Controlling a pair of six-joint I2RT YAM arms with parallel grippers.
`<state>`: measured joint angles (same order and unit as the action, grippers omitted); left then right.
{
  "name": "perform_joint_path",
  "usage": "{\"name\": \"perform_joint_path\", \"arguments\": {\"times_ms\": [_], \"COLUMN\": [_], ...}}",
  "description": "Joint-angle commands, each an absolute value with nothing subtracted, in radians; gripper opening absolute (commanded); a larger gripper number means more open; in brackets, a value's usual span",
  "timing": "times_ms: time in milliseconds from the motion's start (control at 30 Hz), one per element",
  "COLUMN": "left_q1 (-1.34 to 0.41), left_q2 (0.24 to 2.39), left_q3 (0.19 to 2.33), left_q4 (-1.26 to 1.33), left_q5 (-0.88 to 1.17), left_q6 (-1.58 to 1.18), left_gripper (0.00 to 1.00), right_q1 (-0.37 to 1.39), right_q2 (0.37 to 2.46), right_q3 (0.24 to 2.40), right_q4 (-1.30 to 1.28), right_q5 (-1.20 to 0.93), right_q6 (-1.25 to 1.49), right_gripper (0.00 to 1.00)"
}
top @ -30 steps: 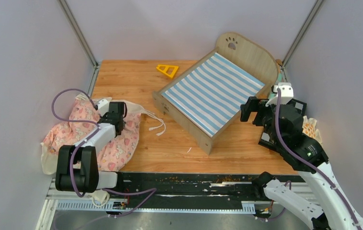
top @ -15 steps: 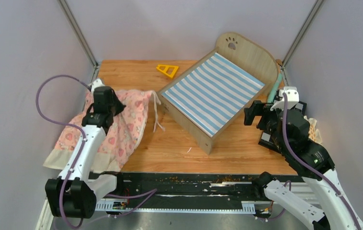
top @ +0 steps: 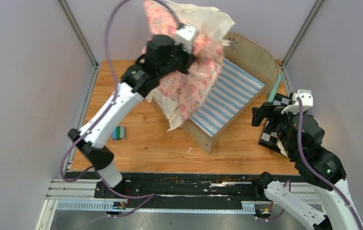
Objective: Set up the pet bed
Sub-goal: Place the mattress on the bed frame.
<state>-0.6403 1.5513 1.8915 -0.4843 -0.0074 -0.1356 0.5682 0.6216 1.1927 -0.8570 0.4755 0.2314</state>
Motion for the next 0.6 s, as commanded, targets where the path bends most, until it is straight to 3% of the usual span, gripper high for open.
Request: {"name": "perform_joint_path", "arguments": {"times_ms": [0, 133, 233, 300, 333, 567], "left_q1": [-0.895, -1.052, -1.057, -1.057, -1.057, -0.993], "left_q2": [1.816, 1.937, 1.89, 1.8, 1.753, 1.472], "left_q3": [2.184, 2.162, 1.98, 1.841, 1.775, 1.543], "left_q4": [-0.843, -0.996, -0.906, -0.785, -0.724, -0.47], "left_q5": [0.093, -0.145, -0.176, -0.171, -0.168, -0.153], "left_q6": [0.389, 0.539, 0.48, 0.424, 0.405, 0.22], "left_gripper": [0.0, 0.11, 0.35, 0.83, 0.97, 1.0], "right_q1": [0.572, 0.572, 0.572, 0.572, 0.572, 0.571], "right_q2": [0.603, 0.578, 0.555, 0.547, 0.546, 0.649], "right_q3": [1.236, 1.235, 1.232, 1.23, 1.226, 1.21], "right_q4": [-0.873, -0.88, -0.88, -0.873, -0.868, -0.867], "right_q5": [0.517, 0.551, 0.565, 0.576, 0.584, 0.69], "right_q6": [0.209, 0.21, 0.21, 0.205, 0.204, 0.231], "right_gripper": [0.95, 0.95, 0.95, 0.96, 0.97, 1.0]}}
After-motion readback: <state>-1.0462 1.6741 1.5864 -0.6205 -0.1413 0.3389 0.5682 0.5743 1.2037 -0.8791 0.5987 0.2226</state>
